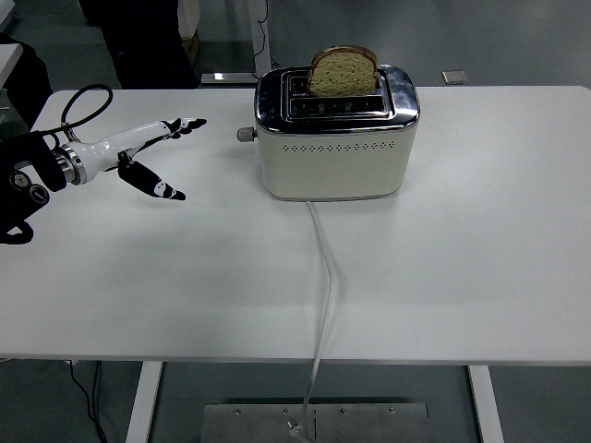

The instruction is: Press down toaster

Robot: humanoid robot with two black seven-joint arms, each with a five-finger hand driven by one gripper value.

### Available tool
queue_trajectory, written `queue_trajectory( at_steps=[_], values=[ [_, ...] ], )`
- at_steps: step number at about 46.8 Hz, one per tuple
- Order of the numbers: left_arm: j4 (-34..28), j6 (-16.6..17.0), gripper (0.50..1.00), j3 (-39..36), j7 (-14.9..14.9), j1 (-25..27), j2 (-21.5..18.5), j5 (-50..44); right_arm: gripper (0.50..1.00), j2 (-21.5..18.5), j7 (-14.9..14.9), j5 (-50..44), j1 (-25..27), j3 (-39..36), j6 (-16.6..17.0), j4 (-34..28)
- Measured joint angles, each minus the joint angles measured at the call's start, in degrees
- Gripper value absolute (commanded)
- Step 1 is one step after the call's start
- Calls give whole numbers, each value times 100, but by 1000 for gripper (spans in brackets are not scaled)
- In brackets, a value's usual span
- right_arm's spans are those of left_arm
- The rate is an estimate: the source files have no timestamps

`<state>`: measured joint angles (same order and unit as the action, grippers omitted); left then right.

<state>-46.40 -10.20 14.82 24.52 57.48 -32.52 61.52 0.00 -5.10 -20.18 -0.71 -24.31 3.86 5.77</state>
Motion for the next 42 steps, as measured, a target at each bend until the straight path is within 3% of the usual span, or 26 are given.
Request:
queue_trajectory(
  at_steps=[11,18,42],
  values=[
    [9,-13,1000,-6,-10,170,86,-136,998,0,2,1,0,-3,0,-2],
    [22,-199,1000,-14,-10,229,193,-338,998,0,2,2,0,-3,1,2],
    [115,-200,1000,-111,-10,187,336,-344,1000,0,1,-1,0,0,2,0]
  ],
)
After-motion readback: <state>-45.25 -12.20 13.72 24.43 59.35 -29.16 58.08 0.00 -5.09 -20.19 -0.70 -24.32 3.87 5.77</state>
